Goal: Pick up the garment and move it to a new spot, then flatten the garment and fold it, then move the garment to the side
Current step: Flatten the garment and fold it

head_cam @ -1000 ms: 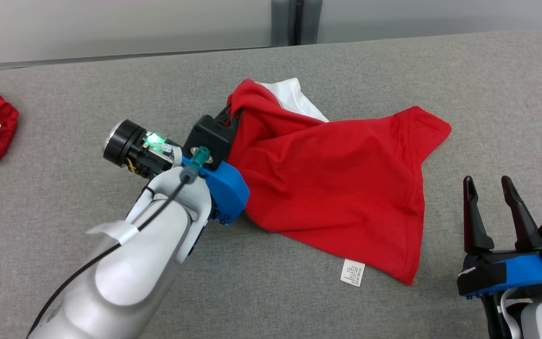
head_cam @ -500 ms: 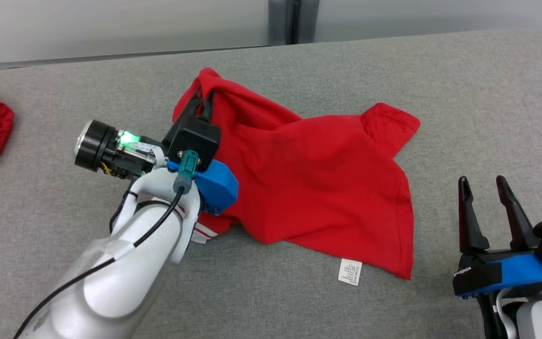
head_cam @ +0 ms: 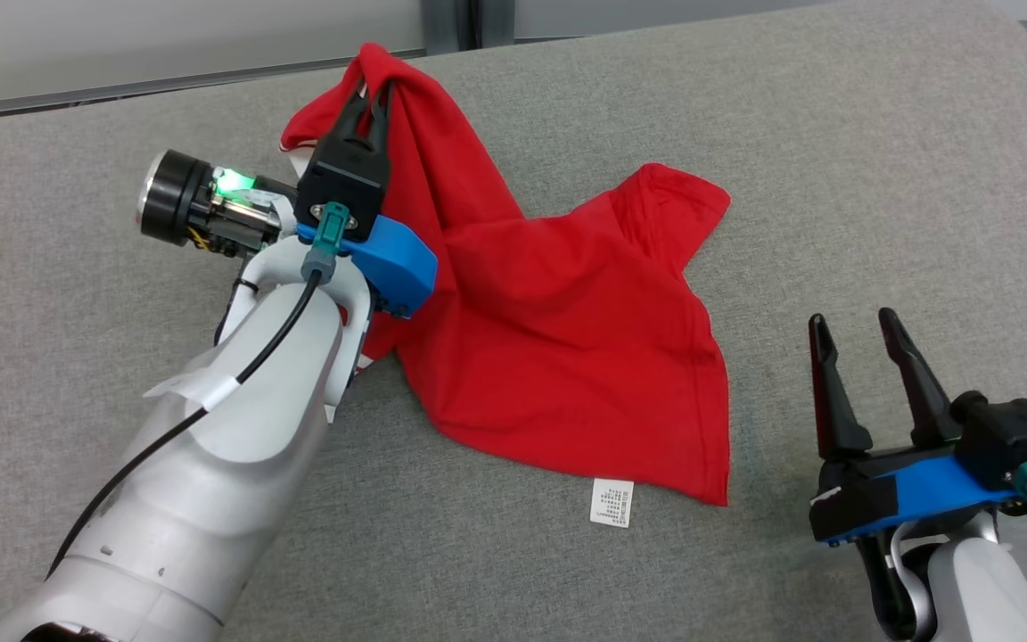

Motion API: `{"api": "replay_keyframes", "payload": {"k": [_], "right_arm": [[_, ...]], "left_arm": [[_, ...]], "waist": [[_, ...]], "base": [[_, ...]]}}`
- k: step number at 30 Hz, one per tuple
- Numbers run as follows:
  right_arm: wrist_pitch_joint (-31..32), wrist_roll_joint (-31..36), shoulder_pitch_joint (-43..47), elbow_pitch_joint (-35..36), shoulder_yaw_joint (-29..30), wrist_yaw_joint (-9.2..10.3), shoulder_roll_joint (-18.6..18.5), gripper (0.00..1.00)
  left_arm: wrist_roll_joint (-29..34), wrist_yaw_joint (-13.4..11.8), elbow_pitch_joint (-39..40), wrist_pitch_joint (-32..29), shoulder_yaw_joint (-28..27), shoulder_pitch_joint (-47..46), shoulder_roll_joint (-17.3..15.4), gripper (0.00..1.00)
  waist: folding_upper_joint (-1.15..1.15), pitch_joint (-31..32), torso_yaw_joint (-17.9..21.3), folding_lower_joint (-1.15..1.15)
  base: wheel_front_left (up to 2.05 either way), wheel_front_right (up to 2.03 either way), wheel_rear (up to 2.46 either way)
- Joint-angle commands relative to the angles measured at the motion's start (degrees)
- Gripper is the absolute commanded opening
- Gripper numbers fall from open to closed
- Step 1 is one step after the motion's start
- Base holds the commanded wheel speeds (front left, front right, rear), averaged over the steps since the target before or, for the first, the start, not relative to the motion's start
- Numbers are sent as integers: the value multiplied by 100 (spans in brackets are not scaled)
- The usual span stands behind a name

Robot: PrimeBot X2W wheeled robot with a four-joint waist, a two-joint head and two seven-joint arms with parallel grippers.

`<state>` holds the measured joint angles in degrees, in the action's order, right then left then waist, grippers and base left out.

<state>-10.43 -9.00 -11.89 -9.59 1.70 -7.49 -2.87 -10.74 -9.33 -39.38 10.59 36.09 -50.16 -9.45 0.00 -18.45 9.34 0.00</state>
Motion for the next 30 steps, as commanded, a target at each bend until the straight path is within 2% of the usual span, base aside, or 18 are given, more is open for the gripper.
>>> {"api": "replay_keyframes", "payload": {"k": [1,2,3,9,17,23,30], "right_arm": [[-42,-8,-84,-49,-43,-1,-4,100],[-54,-26,-105,-97,-83,-1,-3,100],[-77,-32,-117,-144,-107,-1,-4,100],[-158,-19,-121,-315,-63,-1,-4,100],[62,237,-193,-324,148,-1,-4,100],[853,414,-507,-619,196,-1,-138,100],[2110,229,-1263,-1561,-412,-1,-625,100]], "left_arm": [[-65,83,-153,102,-4,-91,45,25],[-82,151,-300,181,9,-144,94,85],[-139,237,-431,255,13,-189,150,100],[-482,458,-646,460,-297,-164,291,100],[-875,735,581,465,-1061,719,-38,100],[-995,750,1416,463,-1462,1791,-239,100],[-1080,644,2241,463,-1795,2889,13,100]], "waist": [[0,-6,17,0],[0,-15,28,0],[0,-23,32,0],[0,-2,-86,0],[0,147,-434,0],[0,211,-692,0],[0,176,-1006,0]], "base": [[0,0,0],[0,0,0],[0,0,0],[0,0,0],[0,0,0],[0,0,0],[0,0,0]]}}
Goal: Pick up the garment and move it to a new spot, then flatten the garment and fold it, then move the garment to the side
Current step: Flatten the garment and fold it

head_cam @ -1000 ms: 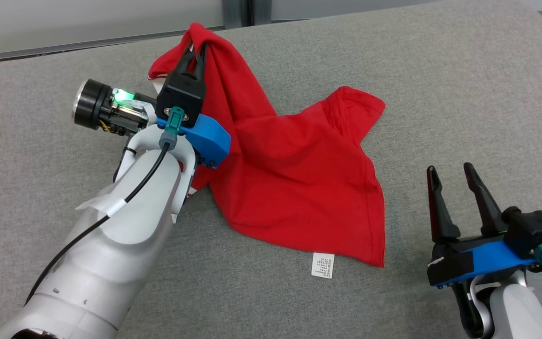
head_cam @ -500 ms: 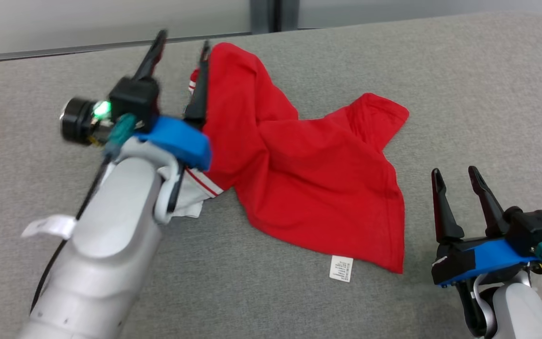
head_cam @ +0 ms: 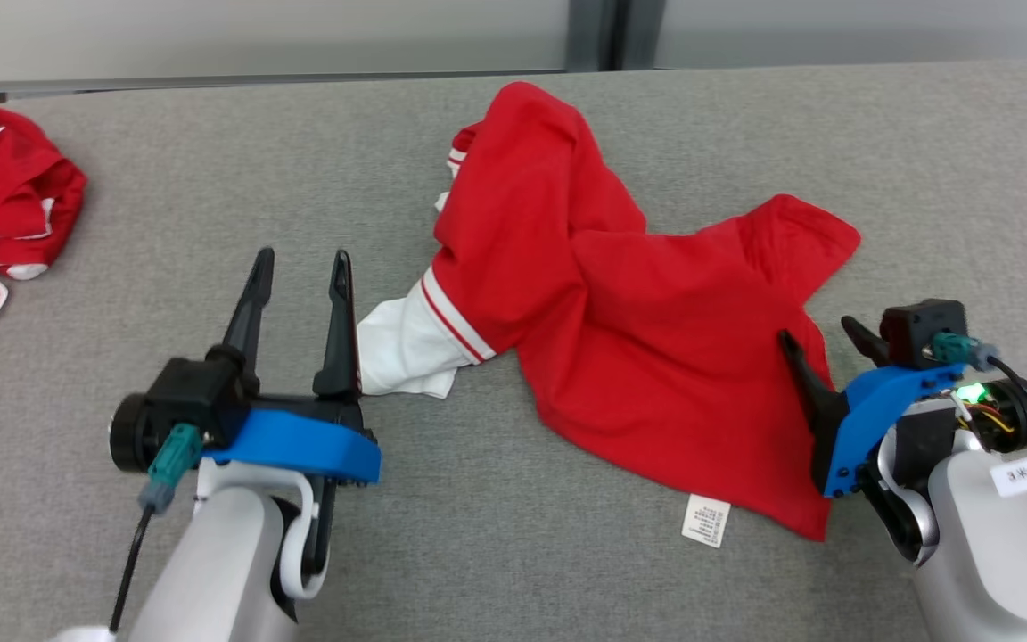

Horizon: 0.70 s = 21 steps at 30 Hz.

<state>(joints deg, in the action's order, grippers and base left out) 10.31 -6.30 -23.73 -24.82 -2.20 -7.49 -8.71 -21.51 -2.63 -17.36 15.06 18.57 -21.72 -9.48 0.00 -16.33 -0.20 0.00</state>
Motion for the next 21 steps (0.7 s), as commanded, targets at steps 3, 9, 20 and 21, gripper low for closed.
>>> {"api": "replay_keyframes", "payload": {"k": [3,9,20,21], "right_arm": [[440,-228,-319,-402,-342,-1,-237,100],[856,-476,-642,-989,-606,-1,-421,0],[273,-265,-1134,-1200,65,1,-1243,0],[232,-218,-1153,-1236,167,1,-1309,0]], "left_arm": [[38,-35,278,16,-135,386,152,100],[175,8,552,16,-279,762,248,100],[293,115,647,15,-479,964,316,100],[291,124,630,15,-481,957,318,100]], "waist": [[0,-59,-185,0],[0,-81,-347,0],[0,-72,-382,0],[0,-75,-374,0]], "base": [[0,0,0],[0,0,0],[0,0,0],[0,0,0]]}}
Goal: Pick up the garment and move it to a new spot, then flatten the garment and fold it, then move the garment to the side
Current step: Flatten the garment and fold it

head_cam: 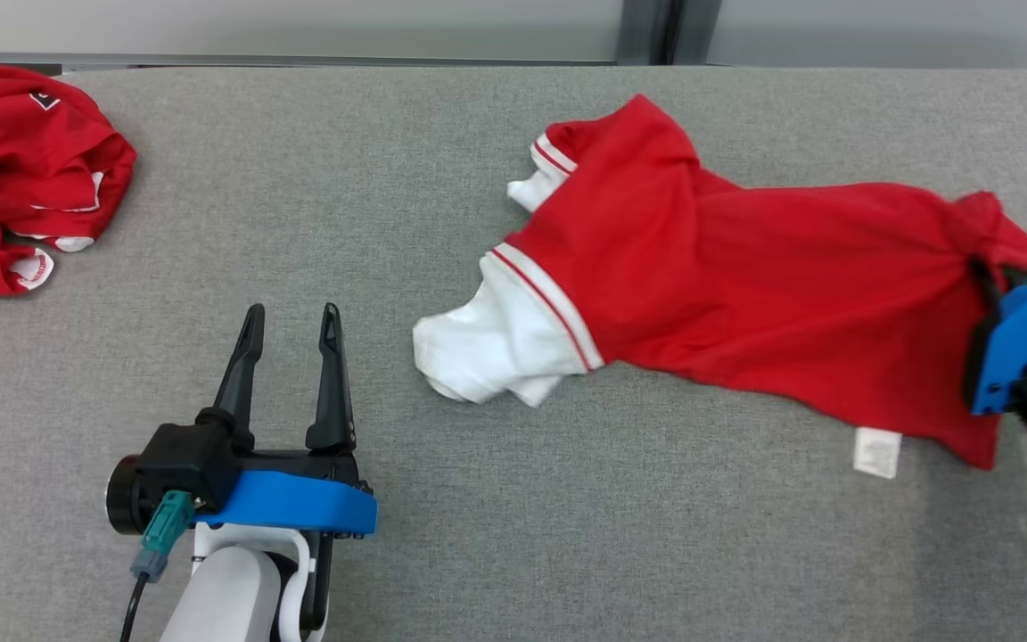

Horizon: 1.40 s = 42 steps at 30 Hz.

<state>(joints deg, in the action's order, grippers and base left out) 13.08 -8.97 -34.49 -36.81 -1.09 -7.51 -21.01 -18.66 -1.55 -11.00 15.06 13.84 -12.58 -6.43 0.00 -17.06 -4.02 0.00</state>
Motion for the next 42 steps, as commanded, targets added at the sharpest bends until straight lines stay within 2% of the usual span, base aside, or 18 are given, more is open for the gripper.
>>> {"api": "replay_keyframes", "payload": {"k": [1,3,4,5,6,7,13,19,20,25,26,30,35,42], "right_arm": [[-99,92,-98,-57,144,3,-128,0],[-266,165,-139,-110,293,3,-179,0],[-345,212,-150,-150,379,3,-201,8],[-422,239,-154,-205,445,3,-227,35],[-541,252,-172,-232,509,3,-234,76],[-674,278,-195,-253,565,3,-234,100],[-1494,385,-54,-207,715,3,-52,100],[-2296,384,585,289,893,3,487,100],[-2296,384,585,289,893,3,487,100],[-2608,540,1350,983,1089,3,1143,100],[-2682,612,1658,1291,1168,3,1399,100],[-2739,709,2134,1697,1213,3,1659,100],[-2774,798,2728,2117,1055,3,1812,100],[-2787,354,2969,2039,613,3,1806,100]], "left_arm": [[7,39,-24,16,-5,36,14,100],[8,82,-79,15,41,19,27,100],[-3,101,-98,16,57,1,35,100],[-7,121,-125,15,84,-22,41,100],[1,141,-158,15,108,-46,48,100],[-3,158,-190,16,126,-68,55,100],[9,212,-223,16,193,-101,102,100],[-18,264,-282,16,243,32,194,100],[-18,264,-282,16,243,32,194,100],[55,278,-333,16,228,135,245,100],[47,291,-364,16,218,215,267,100],[31,298,-391,16,177,325,290,100],[16,292,-472,16,67,578,316,100],[-1,232,-510,16,-5,857,342,100]], "waist": [[0,-4,16,0],[0,-13,35,0],[0,-19,44,0],[0,-25,53,0],[0,-29,62,0],[0,-31,71,0],[0,25,136,0],[0,204,212,0],[0,204,212,0],[0,367,293,0],[0,432,326,0],[0,550,359,0],[0,737,424,0],[0,882,473,0]], "base": [[0,0,0],[0,0,0],[0,0,0],[0,0,0],[0,0,0],[0,0,0],[0,0,0],[0,0,0],[0,0,0],[0,0,0],[0,0,0],[0,0,0],[0,0,0],[0,0,0]]}}
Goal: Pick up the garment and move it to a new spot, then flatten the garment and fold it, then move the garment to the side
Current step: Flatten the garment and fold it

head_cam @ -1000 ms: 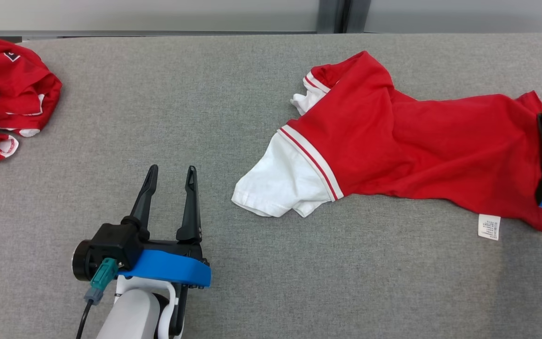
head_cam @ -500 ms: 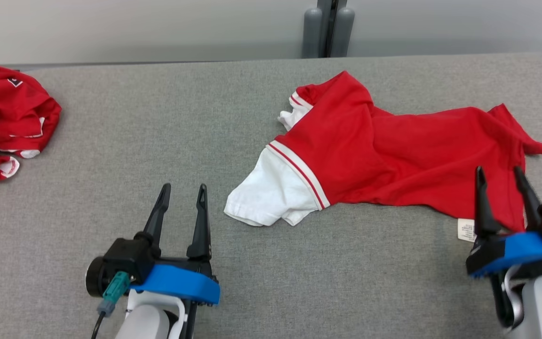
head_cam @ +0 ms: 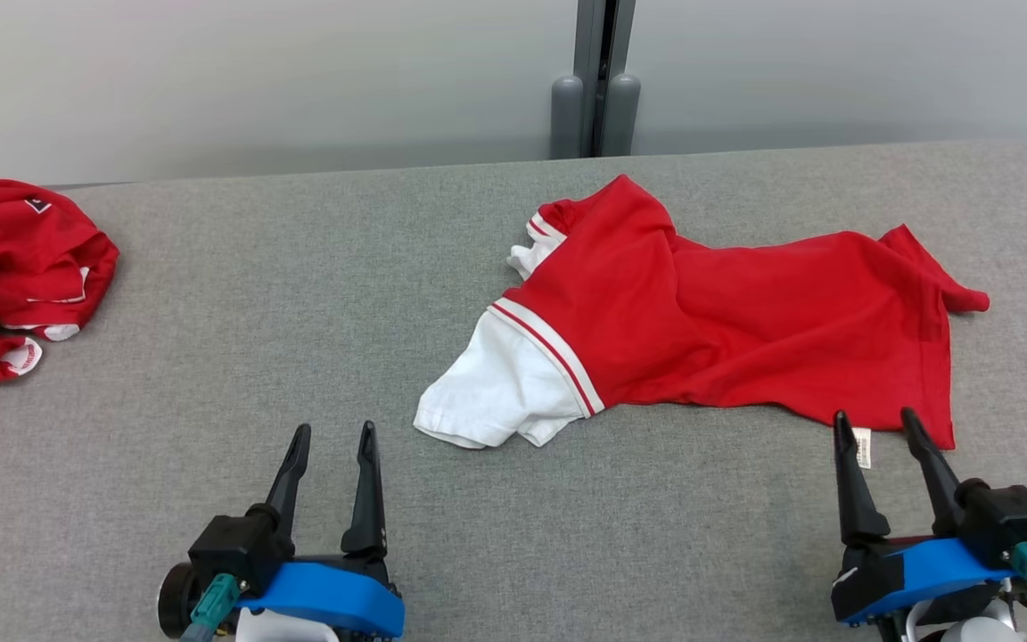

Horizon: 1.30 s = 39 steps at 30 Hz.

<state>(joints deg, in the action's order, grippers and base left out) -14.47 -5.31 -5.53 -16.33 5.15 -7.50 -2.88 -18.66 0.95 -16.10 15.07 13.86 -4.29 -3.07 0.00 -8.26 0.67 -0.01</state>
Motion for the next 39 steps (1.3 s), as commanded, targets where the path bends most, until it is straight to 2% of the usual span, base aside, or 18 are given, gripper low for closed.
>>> {"api": "replay_keyframes", "payload": {"k": [1,12,29,33,39], "right_arm": [[-34,-27,83,-28,-26,1,-5,100],[-55,42,43,-129,-138,1,-4,100],[-72,33,2,-135,-283,1,-3,100],[-63,93,-95,-75,-242,1,-3,100],[53,151,-207,25,-201,1,-4,100]], "left_arm": [[-6,-38,-28,14,-21,53,6,100],[-60,-170,-327,14,-56,65,16,100],[-51,-154,-400,10,53,44,16,100],[44,-98,-504,-233,195,-256,-38,100],[50,-19,-794,-1152,451,-859,-51,100]], "waist": [[0,17,0,1],[0,108,-51,1],[0,136,-71,1],[0,38,-31,1],[0,-103,127,1]], "base": [[0,0,0],[0,0,0],[0,0,0],[0,0,0],[0,0,0]]}}
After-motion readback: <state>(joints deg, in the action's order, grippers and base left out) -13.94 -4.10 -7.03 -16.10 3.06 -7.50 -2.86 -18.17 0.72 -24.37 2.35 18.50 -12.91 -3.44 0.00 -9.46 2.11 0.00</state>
